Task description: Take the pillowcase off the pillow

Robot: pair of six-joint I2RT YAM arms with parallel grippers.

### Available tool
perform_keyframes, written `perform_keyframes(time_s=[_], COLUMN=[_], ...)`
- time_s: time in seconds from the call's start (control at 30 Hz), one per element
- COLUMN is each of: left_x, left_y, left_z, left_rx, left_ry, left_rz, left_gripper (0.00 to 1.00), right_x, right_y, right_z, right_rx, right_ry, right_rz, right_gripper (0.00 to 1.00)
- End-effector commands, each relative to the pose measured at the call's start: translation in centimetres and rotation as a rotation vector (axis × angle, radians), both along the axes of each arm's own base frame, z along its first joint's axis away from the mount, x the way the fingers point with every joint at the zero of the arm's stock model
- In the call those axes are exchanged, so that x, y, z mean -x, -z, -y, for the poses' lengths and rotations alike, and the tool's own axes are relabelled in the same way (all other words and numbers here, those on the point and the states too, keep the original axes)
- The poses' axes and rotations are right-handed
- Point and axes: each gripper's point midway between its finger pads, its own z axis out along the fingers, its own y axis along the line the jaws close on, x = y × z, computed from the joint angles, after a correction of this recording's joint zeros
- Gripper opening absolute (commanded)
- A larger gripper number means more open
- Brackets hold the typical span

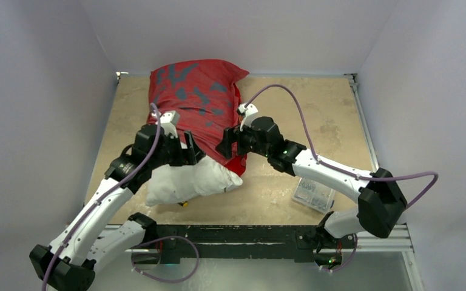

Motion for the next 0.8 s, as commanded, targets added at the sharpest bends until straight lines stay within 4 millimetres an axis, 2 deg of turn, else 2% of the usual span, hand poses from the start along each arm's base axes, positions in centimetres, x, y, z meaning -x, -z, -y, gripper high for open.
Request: perform_keyframes(time_s=[0.0, 0.1, 0.13, 0.17, 0.23, 0.3, 0.37, 0.47, 0.53, 0.67, 0.77], left_x=[-0.2, 0.3, 0.6, 0.7, 1.1, 1.2, 1.1, 0.8, 0.7, 0.6, 0.5], left_y=[2.1, 3.2, 3.5, 3.9, 5.1, 6.4, 8.0, 10.2, 11.4, 12.6, 11.3], left_z=[1.1, 2.0, 2.3, 2.4, 2.8, 2.7, 2.3, 1.8, 1.4, 0.7, 0.0], left_rx=[-0.014, -0.026, -0.034, -0.043, -0.065, -0.102, -0.146, -0.189, -0.218, -0.257, -0.267], left_ry=[-0.011, 0.008, 0.013, 0.010, 0.016, -0.003, -0.027, -0.066, -0.085, -0.106, -0.129], left_rz=[-0.027, -0.053, -0.058, -0.062, -0.087, -0.100, -0.119, -0.133, -0.141, -0.149, -0.119], left_gripper=[0.79, 0.83, 0.84, 0.84, 0.86, 0.88, 0.88, 0.83, 0.67, 0.01, 0.00], right_x=[1.1, 1.5, 1.5, 1.5, 1.3, 1.3, 1.4, 1.1, 1.0, -0.6, -3.2], right_y=[-0.9, 1.1, 1.5, 1.9, 2.1, 1.8, 0.9, -0.5, -1.1, -2.2, -2.8], right_z=[-1.2, -1.8, -2.0, -2.2, -2.5, -2.9, -3.2, -3.2, -2.9, -1.0, 1.6], right_rx=[-0.014, 0.020, 0.024, 0.028, 0.023, 0.010, -0.006, -0.024, -0.033, -0.045, -0.058], right_ry=[-0.078, -0.096, -0.100, -0.105, -0.106, -0.118, -0.126, -0.110, -0.087, 0.033, 0.141], right_rz=[0.041, 0.019, 0.014, 0.010, 0.010, 0.014, 0.026, 0.050, 0.048, 0.055, 0.067], right_gripper=[0.85, 0.78, 0.72, 0.63, 0.36, 0.16, 0.00, 0.00, 0.00, 0.00, 0.00])
